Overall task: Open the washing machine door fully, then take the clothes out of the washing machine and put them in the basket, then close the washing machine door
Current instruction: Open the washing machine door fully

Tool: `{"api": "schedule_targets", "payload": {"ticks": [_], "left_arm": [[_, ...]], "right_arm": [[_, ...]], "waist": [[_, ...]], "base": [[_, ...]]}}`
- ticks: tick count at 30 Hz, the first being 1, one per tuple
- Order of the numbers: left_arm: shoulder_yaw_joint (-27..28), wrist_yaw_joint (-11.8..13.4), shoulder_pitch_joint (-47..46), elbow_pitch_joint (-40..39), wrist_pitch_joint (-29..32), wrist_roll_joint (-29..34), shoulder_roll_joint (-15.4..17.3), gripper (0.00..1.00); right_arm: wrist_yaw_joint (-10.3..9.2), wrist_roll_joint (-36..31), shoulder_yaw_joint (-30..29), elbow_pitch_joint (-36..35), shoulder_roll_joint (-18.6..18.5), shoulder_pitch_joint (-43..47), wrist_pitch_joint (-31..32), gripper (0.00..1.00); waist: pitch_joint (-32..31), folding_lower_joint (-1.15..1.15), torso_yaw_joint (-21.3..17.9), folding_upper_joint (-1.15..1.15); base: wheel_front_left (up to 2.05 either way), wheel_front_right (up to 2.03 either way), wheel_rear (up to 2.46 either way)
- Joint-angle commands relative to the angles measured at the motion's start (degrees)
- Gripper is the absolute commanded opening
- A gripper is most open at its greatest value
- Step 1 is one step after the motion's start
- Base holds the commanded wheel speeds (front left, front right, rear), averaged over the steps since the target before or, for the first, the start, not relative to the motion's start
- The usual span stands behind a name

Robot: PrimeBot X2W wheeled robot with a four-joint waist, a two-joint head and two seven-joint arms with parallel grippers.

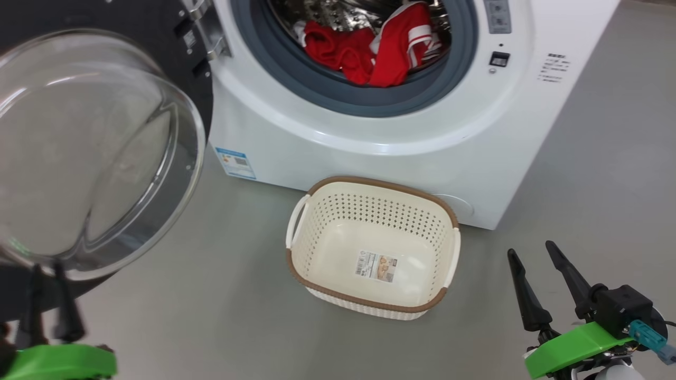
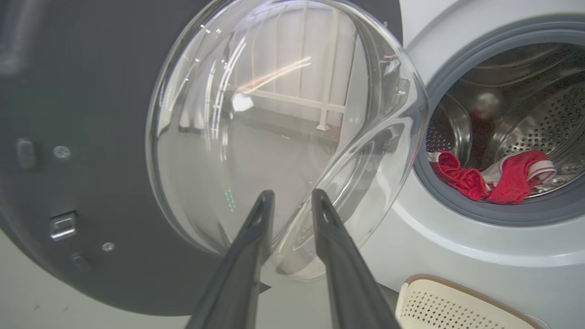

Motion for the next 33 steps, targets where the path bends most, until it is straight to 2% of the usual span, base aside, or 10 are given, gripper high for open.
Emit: {"api": "schedule_targets", "payload": {"ticks": [1,6,18,33], "left_arm": [[-0.1,-0.3,1.1,-2.7,-0.3,-1.2,1.8,1.0],[-5.6,-0.3,4.3,-5.3,-0.3,-4.6,2.3,1.0],[-14.9,-0.3,7.1,-9.2,-0.3,-7.6,4.7,1.0],[-20.7,-0.3,7.3,-12.4,-0.3,-7.8,6.8,1.0]], "right_arm": [[0.37,-0.1,0.6,-1.5,-0.2,0.1,-0.5,1.0],[0.37,-0.1,-0.8,-1.8,0.2,0.4,-0.5,1.0],[0.37,-0.6,-5.1,-2.4,1.0,0.9,-0.5,1.0],[0.37,-0.6,-6.8,-3.0,1.8,0.5,-0.5,1.0]], "waist": [[-0.6,0.0,-1.1,0.0],[-1.0,0.0,-3.4,0.0],[-0.8,0.0,-9.5,0.0],[0.1,0.0,-14.8,0.0]], "base": [[0.0,0.0,0.0],[0.0,0.0,0.0],[0.0,0.0,0.0],[0.0,0.0,0.0]]}}
